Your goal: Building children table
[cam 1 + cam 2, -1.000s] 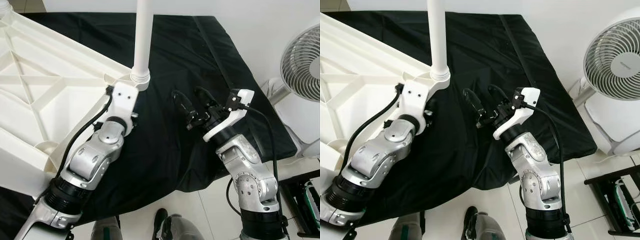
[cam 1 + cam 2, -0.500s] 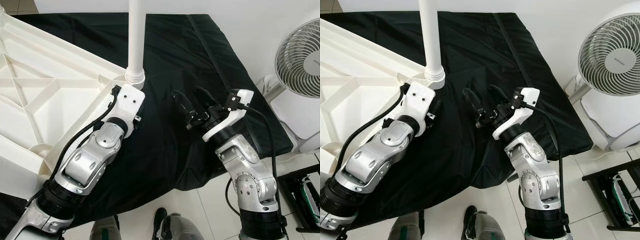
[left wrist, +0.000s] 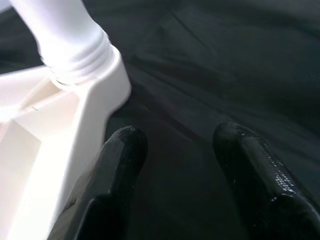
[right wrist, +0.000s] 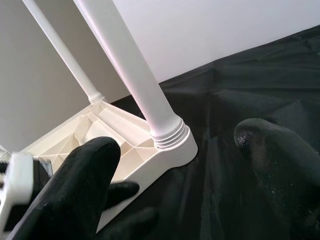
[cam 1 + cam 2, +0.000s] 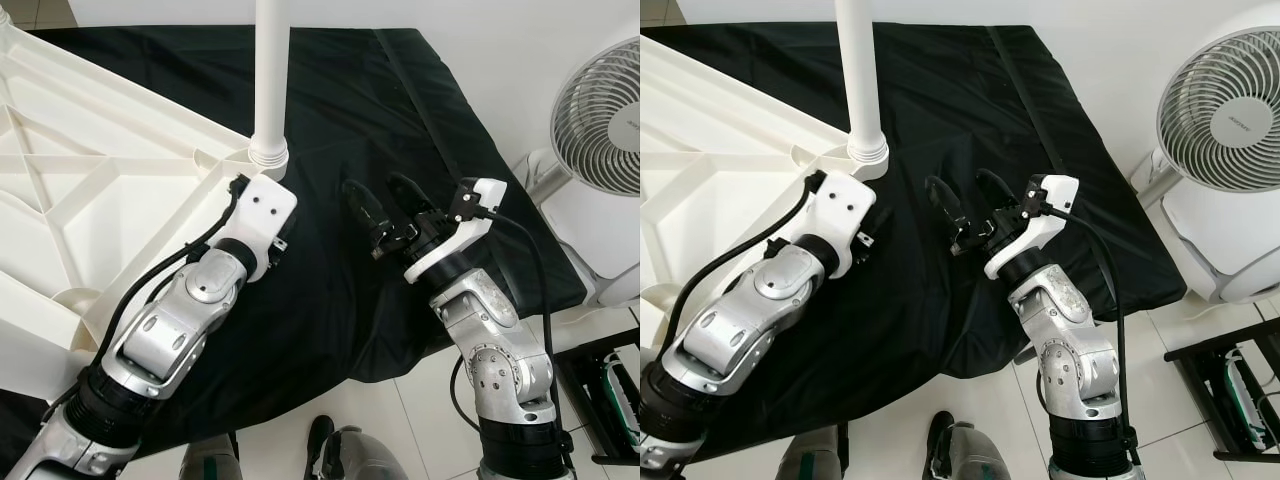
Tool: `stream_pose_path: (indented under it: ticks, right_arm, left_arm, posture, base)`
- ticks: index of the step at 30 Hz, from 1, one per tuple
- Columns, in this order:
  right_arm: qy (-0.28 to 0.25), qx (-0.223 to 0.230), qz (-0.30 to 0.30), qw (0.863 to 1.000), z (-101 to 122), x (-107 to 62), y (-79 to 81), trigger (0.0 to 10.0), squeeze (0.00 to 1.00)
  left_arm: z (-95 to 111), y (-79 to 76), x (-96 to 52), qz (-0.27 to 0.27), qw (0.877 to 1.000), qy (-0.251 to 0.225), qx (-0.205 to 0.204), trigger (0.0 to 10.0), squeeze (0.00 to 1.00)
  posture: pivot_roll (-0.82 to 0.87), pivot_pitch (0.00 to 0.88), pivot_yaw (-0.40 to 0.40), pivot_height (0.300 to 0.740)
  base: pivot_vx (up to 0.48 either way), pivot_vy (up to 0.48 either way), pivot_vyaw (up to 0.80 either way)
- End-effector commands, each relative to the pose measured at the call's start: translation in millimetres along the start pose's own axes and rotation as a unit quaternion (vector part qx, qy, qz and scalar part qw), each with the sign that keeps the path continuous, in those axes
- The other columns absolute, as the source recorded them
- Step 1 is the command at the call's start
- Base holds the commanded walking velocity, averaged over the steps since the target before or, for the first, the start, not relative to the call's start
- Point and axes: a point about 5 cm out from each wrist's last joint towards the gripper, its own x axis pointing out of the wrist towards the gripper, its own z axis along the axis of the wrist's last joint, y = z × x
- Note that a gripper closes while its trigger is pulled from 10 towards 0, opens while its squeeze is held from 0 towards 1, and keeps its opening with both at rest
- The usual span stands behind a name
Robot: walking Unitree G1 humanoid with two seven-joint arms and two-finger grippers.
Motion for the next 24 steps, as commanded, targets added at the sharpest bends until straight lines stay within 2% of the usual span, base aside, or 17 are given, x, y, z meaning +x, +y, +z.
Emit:
stream_pose_path:
  ticks: [1,7,10,14,17,19,21,23,24]
  right_arm:
    - [0.001,-0.003,-0.003,1.000,1,-2.8,-0.8,10.0,0.00]
    - [0.000,-0.002,-0.004,1.000,1,-2.9,-0.7,10.0,0.00]
    - [-0.002,-0.003,-0.004,1.000,2,-3.0,-0.5,10.0,0.00]
    - [-0.002,-0.002,-0.005,1.000,2,-3.4,-0.1,10.0,0.00]
    - [-0.002,-0.001,-0.006,1.000,2,-3.5,0.2,10.0,0.00]
    - [-0.002,-0.001,-0.005,1.000,1,-3.4,0.6,10.0,0.00]
    - [-0.002,-0.001,-0.005,1.000,1,-3.4,0.6,10.0,0.00]
    - [-0.002,-0.001,-0.005,1.000,2,-3.2,0.4,10.0,0.00]
    - [-0.002,-0.001,-0.005,1.000,2,-3.2,0.4,10.0,0.00]
  left_arm:
    - [-5,-7.9,-1.7,-0.025,1.000,0.011,0.004,10.0,0.00]
    - [-11,-7.5,-2.3,-0.034,0.999,0.018,0.015,10.0,0.00]
    - [-25,5.6,0.6,-0.005,0.998,0.048,0.034,10.0,0.00]
    - [-33,15.7,2.3,0.009,0.997,0.060,0.053,10.0,0.00]
    - [-36,19.9,3.1,0.014,0.996,0.065,0.053,10.0,0.00]
    - [-40,28.0,4.2,0.025,0.996,0.071,0.057,10.0,0.00]
    - [-40,28.0,4.2,0.025,0.996,0.071,0.057,10.0,0.00]
    - [-42,39.3,5.3,0.038,0.994,0.073,0.068,10.0,0.00]
    - [-42,39.3,5.3,0.038,0.994,0.073,0.068,10.0,0.00]
  posture:
    - [0.18,0.254,-0.099,0.740]
    - [0.17,0.249,-0.097,0.740]
    - [0.17,0.249,-0.097,0.740]
    - [0.17,0.242,-0.093,0.740]
    - [0.17,0.242,-0.093,0.740]
    - [0.17,0.242,-0.093,0.740]
    - [0.17,0.242,-0.093,0.740]
    - [0.17,0.237,-0.096,0.740]
    - [0.17,0.237,-0.096,0.740]
  base:
    - [0.000,0.000,0.00]
    - [0.000,0.000,0.00]
    - [0.000,0.000,0.00]
    - [0.000,0.000,0.00]
    - [0.000,0.000,0.00]
    - [0.000,0.000,0.00]
    - [0.000,0.000,0.00]
    - [0.000,0.000,0.00]
    - [0.000,0.000,0.00]
